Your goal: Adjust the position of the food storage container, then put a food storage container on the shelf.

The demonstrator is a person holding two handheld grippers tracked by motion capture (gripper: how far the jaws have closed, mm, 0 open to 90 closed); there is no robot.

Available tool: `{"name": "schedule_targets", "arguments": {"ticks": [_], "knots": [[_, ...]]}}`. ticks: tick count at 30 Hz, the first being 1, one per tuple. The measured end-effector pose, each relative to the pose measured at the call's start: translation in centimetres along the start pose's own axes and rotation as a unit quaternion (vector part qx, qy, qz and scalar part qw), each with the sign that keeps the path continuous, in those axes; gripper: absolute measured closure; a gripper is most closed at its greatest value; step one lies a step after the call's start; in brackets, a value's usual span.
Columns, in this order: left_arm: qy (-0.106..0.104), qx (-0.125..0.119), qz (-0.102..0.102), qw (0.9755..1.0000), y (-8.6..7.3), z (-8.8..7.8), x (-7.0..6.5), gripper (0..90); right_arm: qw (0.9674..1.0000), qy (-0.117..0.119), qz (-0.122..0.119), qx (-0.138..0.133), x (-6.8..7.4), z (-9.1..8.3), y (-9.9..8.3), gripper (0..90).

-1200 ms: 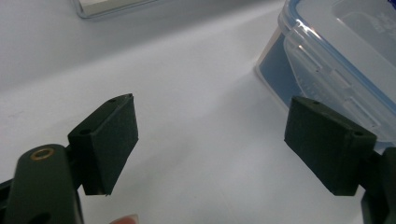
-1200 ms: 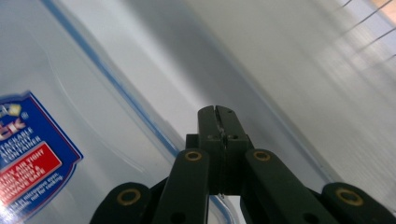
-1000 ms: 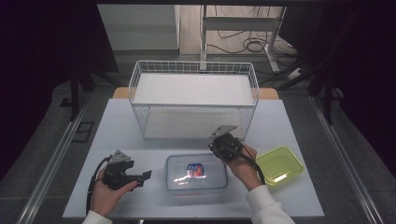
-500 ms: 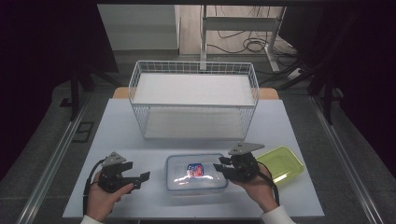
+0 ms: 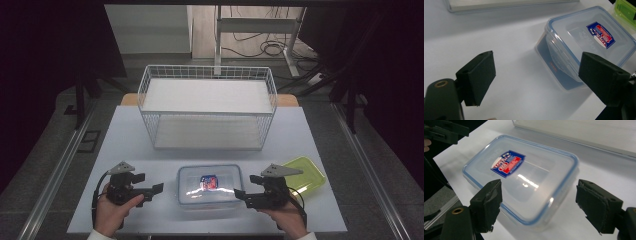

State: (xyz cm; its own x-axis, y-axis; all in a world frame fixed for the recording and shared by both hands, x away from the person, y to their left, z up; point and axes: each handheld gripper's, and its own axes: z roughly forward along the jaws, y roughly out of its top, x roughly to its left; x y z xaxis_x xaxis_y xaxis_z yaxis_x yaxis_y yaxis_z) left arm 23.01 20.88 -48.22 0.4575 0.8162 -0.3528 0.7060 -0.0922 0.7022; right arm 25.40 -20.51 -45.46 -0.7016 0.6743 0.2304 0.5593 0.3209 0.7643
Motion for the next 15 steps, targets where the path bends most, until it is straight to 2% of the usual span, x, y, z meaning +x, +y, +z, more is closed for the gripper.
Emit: {"name": "schedule_targets", "arguments": {"ticks": [6, 12, 15], "knots": [[-0.006, 0.005, 0.004, 1.0000, 0.2, 0.3, -0.1, 13.8, 0.9994, 0.000, 0.033, -0.013, -1.2, -0.5, -0.4, 21.7], [-0.018, 0.007, -0.001, 0.9998, 0.3, 0.4, -0.3, 12.2, 0.9989, 0.004, 0.045, -0.013, -1.6, -0.8, -0.5, 21.7], [-0.038, 0.010, -0.012, 0.9992, 0.2, 0.6, -0.4, 11.6, 0.9989, 0.004, 0.044, -0.013, -1.7, -0.9, -0.5, 21.7]]}}
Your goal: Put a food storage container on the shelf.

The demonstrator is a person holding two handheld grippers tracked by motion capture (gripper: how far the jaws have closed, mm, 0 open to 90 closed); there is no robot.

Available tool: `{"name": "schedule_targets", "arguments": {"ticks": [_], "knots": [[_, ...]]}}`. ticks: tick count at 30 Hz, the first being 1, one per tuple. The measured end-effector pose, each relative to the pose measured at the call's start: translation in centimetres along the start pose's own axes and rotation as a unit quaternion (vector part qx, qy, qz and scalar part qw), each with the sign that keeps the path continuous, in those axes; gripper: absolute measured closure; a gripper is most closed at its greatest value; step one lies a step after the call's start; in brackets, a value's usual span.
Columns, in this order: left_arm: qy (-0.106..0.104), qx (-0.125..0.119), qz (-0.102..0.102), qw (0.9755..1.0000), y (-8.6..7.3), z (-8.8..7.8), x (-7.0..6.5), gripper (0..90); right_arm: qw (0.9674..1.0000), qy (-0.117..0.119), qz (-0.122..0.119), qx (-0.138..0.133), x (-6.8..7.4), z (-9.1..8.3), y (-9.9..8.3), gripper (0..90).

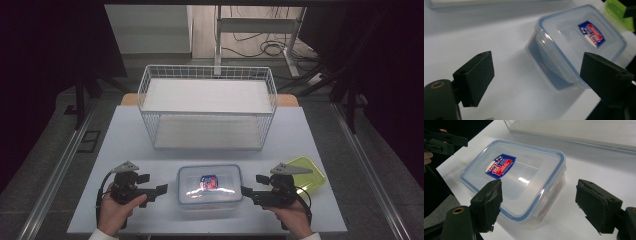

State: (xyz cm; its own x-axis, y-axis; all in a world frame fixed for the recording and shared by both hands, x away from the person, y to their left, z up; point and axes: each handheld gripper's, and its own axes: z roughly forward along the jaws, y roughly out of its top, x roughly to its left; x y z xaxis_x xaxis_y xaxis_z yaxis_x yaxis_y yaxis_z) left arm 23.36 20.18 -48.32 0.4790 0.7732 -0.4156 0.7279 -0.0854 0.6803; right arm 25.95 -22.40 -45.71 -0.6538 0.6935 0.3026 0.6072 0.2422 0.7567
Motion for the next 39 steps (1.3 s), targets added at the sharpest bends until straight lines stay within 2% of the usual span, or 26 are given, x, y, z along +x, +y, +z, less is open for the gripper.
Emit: {"name": "schedule_targets", "arguments": {"ticks": [5, 7, 9, 12, 15, 17, 24, 28, 31, 35, 39], "knots": [[-0.031, 0.005, -0.023, 0.9992, 0.0, 0.9, -0.1, 11.4, 1.0000, 0.001, 0.001, 0.004, 0.0, 0.2, 0.0, 21.7], [-0.043, 0.009, -0.039, 0.9983, 0.0, 1.4, 0.1, 11.4, 1.0000, 0.001, -0.001, 0.008, 0.0, 0.2, 0.0, 21.9], [-0.062, 0.014, -0.061, 0.9961, 0.1, 2.1, 0.5, 11.3, 1.0000, 0.001, -0.002, 0.008, 0.1, 0.3, 0.0, 22.0], [-0.077, 0.019, -0.075, 0.9940, 0.3, 2.7, 0.6, 11.2, 1.0000, 0.001, -0.002, 0.009, 0.2, 0.4, 0.1, 22.2], [-0.099, 0.031, -0.091, 0.9904, 0.2, 3.6, 0.5, 11.7, 1.0000, 0.000, -0.004, 0.008, 0.2, 0.5, 0.1, 22.2], [-0.105, 0.043, -0.093, 0.9891, 0.1, 4.4, 0.3, 12.2, 0.9999, -0.004, -0.003, 0.010, 0.1, 0.6, 0.0, 22.2], [-0.125, 0.063, -0.105, 0.9845, -0.1, 5.9, 0.0, 16.0, 0.9999, -0.008, -0.006, 0.013, 0.1, 0.6, -0.1, 22.2], [-0.134, 0.076, -0.105, 0.9825, -0.2, 6.5, -0.4, 19.1, 0.9998, -0.011, -0.006, 0.013, 0.0, 0.6, -0.1, 22.2], [-0.147, 0.080, -0.111, 0.9797, -0.3, 6.6, -0.4, 22.5, 0.9999, -0.012, -0.003, 0.012, 0.0, 0.5, -0.1, 22.3], [-0.147, 0.079, -0.113, 0.9795, -0.3, 6.3, -0.3, 26.1, 0.9998, -0.010, 0.002, 0.014, -0.1, 0.6, -0.1, 22.3], [-0.151, 0.077, -0.125, 0.9776, -0.4, 6.3, -0.1, 29.3, 0.9993, -0.007, 0.020, 0.030, -0.3, 1.2, 0.1, 22.5]]}}
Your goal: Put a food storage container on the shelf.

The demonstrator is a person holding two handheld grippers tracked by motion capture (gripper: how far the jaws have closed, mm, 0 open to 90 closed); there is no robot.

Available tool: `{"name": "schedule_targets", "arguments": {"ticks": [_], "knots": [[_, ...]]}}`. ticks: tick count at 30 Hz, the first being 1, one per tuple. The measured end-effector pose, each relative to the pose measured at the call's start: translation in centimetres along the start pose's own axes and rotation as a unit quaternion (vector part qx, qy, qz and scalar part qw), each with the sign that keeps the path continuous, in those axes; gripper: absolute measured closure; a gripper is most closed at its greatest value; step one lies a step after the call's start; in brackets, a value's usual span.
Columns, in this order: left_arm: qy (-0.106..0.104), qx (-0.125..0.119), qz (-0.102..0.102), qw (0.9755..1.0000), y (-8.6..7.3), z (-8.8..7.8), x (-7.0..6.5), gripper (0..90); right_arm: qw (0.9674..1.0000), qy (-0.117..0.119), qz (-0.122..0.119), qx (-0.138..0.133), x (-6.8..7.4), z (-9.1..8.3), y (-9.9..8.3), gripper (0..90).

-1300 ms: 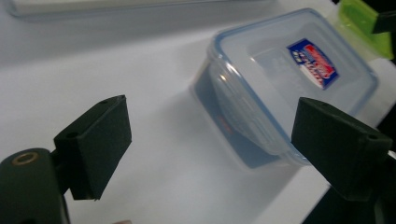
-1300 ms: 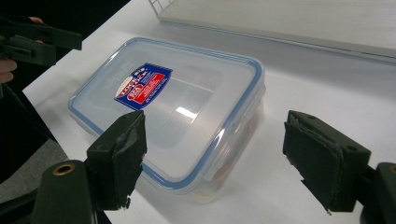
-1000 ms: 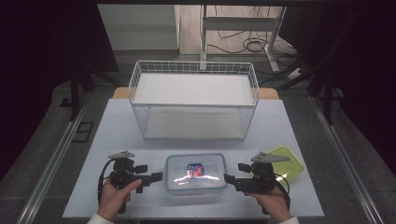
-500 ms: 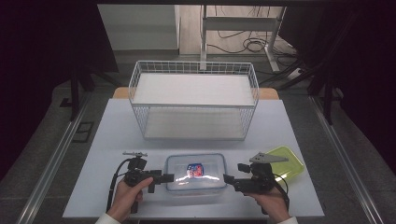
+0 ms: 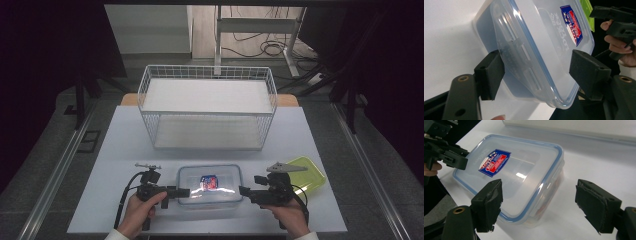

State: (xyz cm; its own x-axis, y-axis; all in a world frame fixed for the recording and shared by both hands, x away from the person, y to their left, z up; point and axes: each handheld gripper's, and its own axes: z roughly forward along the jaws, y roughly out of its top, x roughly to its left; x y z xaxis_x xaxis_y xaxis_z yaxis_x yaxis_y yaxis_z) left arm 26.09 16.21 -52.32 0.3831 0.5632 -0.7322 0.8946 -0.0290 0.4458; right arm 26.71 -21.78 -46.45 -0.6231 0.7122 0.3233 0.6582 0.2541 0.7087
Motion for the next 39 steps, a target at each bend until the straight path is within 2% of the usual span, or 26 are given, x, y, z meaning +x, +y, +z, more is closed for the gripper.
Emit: {"name": "schedule_targets", "arguments": {"ticks": [4, 9, 12, 18, 22, 25, 31, 33, 36, 39], "knots": [[-0.018, -0.006, -0.022, 0.9996, -0.1, -0.2, 0.6, 33.8, 0.9990, 0.011, 0.037, 0.024, -0.5, 1.1, 0.3, 23.9], [-0.017, -0.006, -0.021, 0.9996, -0.1, -0.2, 0.5, 34.0, 0.9964, 0.023, 0.070, 0.043, -1.0, 2.5, 0.6, 23.8], [-0.017, -0.007, -0.020, 0.9996, -0.1, -0.2, 0.5, 34.0, 0.9953, 0.024, 0.082, 0.046, -1.2, 3.1, 0.7, 23.0], [-0.017, -0.008, -0.019, 0.9996, -0.1, -0.2, 0.5, 33.9, 0.9921, 0.040, 0.103, 0.059, -1.4, 4.2, 0.8, 21.8], [-0.017, -0.008, -0.019, 0.9996, -0.1, -0.2, 0.5, 33.9, 0.9868, 0.071, 0.129, 0.067, -1.9, 4.9, 0.8, 22.3], [-0.017, -0.008, -0.018, 0.9996, -0.1, -0.2, 0.6, 33.9, 0.9803, 0.096, 0.153, 0.080, -2.2, 5.4, 0.6, 21.7], [-0.018, -0.008, -0.017, 0.9997, -0.1, -0.2, 0.6, 33.8, 0.9740, 0.115, 0.179, 0.079, -2.9, 5.0, 0.3, 30.3], [-0.017, -0.010, -0.013, 0.9997, -0.1, -0.2, 0.6, 33.9, 0.9739, 0.116, 0.179, 0.077, -2.9, 4.6, 0.2, 35.0], [-0.018, -0.013, -0.012, 0.9997, -0.1, -0.3, 0.6, 34.9, 0.9722, 0.123, 0.186, 0.072, -3.1, 4.3, 0.0, 37.3], [-0.022, -0.015, -0.010, 0.9996, -0.1, -0.5, 0.6, 37.5, 0.9719, 0.128, 0.184, 0.071, -3.2, 4.1, -0.1, 39.8]]}}
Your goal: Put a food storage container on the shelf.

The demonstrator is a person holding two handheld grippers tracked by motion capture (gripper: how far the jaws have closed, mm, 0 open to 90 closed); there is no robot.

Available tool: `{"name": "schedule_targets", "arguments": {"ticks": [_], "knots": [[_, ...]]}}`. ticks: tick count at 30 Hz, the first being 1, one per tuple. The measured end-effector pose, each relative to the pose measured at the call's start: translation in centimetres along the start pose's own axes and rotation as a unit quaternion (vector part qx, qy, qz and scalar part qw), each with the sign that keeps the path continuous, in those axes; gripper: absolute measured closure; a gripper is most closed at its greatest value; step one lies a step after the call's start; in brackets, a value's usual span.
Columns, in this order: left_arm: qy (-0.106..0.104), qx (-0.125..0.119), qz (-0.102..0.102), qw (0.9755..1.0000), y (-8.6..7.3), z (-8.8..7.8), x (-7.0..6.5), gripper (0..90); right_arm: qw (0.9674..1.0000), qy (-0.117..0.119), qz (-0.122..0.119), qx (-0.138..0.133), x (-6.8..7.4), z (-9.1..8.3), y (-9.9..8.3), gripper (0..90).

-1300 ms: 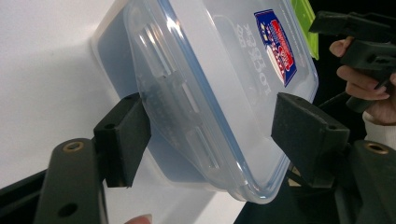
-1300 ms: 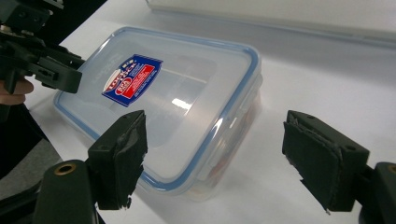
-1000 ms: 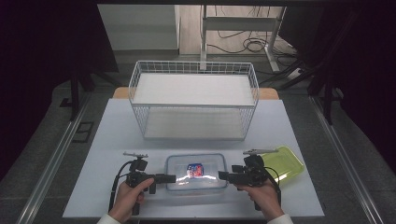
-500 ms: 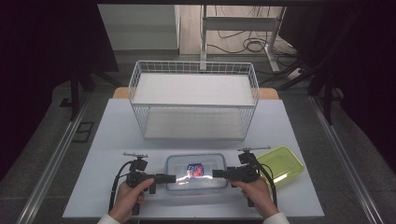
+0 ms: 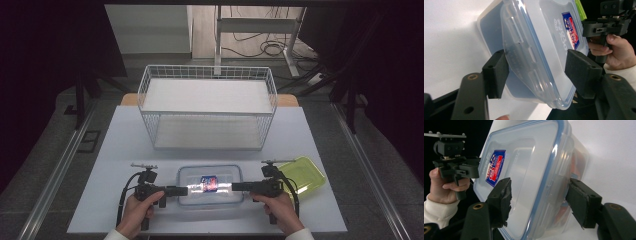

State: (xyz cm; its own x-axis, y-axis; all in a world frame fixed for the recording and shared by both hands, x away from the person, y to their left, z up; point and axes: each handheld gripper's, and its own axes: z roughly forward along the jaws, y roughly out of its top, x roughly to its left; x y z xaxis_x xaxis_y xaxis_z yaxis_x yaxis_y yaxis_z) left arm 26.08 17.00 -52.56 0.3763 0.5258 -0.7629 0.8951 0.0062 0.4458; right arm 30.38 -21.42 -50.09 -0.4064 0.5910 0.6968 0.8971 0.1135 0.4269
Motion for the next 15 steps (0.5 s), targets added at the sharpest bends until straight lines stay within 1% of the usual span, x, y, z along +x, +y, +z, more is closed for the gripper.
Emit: {"name": "schedule_targets", "arguments": {"ticks": [4, 6, 10, 15], "knots": [[-0.009, -0.006, -0.001, 0.9999, -0.10, -0.34, 0.03, 41.7, 1.0000, 0.009, -0.001, -0.002, 0.01, -0.43, -0.24, 43.3], [-0.011, -0.009, -0.002, 0.9999, -0.14, -0.56, 0.02, 44.6, 0.9999, 0.013, -0.006, -0.003, 0.06, -0.65, -0.38, 45.1], [-0.012, -0.011, 0.003, 0.9999, -0.22, -0.77, -0.09, 46.5, 0.9997, 0.018, -0.016, -0.006, 0.17, -0.90, -0.63, 47.0], [-0.013, -0.014, 0.005, 0.9998, -0.28, -0.93, -0.12, 47.7, 0.9995, 0.027, -0.008, -0.010, 0.07, -1.09, -0.87, 50.0]]}}
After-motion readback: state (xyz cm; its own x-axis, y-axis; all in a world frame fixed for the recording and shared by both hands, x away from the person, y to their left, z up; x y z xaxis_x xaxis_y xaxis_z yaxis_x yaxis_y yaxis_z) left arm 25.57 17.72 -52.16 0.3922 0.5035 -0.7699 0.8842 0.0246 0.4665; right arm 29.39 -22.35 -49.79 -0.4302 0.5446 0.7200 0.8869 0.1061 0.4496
